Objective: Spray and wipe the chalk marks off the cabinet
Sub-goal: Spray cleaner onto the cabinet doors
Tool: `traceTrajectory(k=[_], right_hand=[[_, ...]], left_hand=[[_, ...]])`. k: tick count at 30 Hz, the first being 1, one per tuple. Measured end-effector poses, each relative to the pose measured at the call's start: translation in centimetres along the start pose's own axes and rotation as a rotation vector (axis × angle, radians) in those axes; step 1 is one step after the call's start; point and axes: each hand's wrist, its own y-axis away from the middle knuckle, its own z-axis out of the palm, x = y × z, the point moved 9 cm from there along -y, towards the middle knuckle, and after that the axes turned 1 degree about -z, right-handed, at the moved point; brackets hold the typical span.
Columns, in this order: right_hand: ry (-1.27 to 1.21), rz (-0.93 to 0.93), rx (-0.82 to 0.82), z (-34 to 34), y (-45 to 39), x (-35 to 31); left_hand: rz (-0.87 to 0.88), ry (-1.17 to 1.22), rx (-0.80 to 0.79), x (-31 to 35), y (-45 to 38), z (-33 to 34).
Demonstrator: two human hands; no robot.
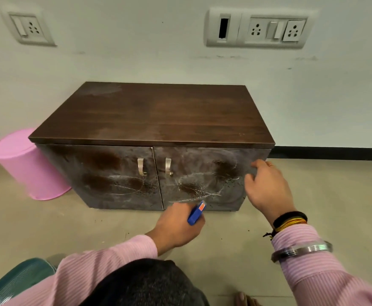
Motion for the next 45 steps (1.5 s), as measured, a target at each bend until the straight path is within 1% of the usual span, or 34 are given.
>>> traceTrajectory(k=[2,4,7,10,12,15,16,17,20,22,24,26,28,31,35,37,38,39,40,43,44,45], right_hand=[[0.000,-0.037,-0.045,1.0,0.5,-0.2],[-0.002,-0.091,-0.110,2.5,1.2,-0.9],[-0.009,-0.170,-0.198,5.2,2.7,-2.5],[0.015,-0.257,-0.284,7.9,4.4,-4.9],[0.051,-0.313,-0.326,9.4,5.8,-6.6],[0.093,-0.403,-0.381,11.4,8.1,-9.1],[0.095,-0.432,-0.396,11.9,8.8,-9.9],[0.090,-0.457,-0.409,12.3,9.3,-10.7],[0.066,-0.505,-0.431,12.8,10.4,-12.6],[0.057,-0.528,-0.434,12.9,10.7,-13.7],[0.053,-0.543,-0.432,12.8,10.8,-14.4],[0.049,-0.551,-0.423,12.7,10.8,-15.1],[0.042,-0.549,-0.420,12.5,10.8,-15.5],[0.035,-0.555,-0.423,12.6,10.7,-16.5],[0.039,-0.559,-0.410,12.5,10.3,-17.3],[0.042,-0.559,-0.403,12.5,10.2,-17.7],[0.044,-0.559,-0.402,12.6,10.1,-17.8],[0.049,-0.559,-0.406,12.7,10.1,-18.0],[0.053,-0.557,-0.412,12.8,10.1,-18.0],[0.066,-0.549,-0.427,13.0,10.1,-18.1],[0.066,-0.552,-0.428,13.0,10.1,-18.3],[0.067,-0.555,-0.426,13.0,10.1,-18.5]], left_hand=[[-0.043,-0.026,-0.002,-1.8,0.9,0.3],[-0.144,-0.015,0.024,-4.5,1.9,-0.2],[-0.243,-0.009,-0.001,-8.0,4.0,-0.2],[-0.325,0.075,0.014,-10.8,6.0,-0.6],[-0.438,0.153,0.082,-13.2,7.2,-2.1],[-0.560,0.266,0.242,-16.3,9.1,-4.5],[-0.595,0.311,0.261,-17.0,9.7,-4.8],[-0.629,0.340,0.245,-17.7,10.3,-4.6],[-0.690,0.313,0.137,-19.2,11.4,-3.9],[-0.746,0.320,0.135,-20.8,12.0,-4.5],[-0.806,0.362,0.192,-22.5,12.6,-5.9],[-0.847,0.400,0.287,-24.2,13.4,-7.9],[-0.874,0.409,0.338,-25.3,13.7,-9.4],[-0.851,0.452,0.426,-25.9,13.9,-11.5],[-0.726,0.487,0.655,-25.4,14.3,-15.4],[-0.702,0.525,0.781,-25.5,14.9,-17.2],[-0.692,0.531,0.812,-25.2,14.9,-17.7],[-0.672,0.527,0.809,-24.6,14.7,-17.8],[-0.639,0.523,0.768,-23.6,14.1,-17.6],[-0.506,0.459,0.509,-19.9,11.9,-14.7],[-0.476,0.442,0.450,-18.9,11.7,-13.9],[-0.456,0.456,0.428,-18.3,11.6,-13.2]])
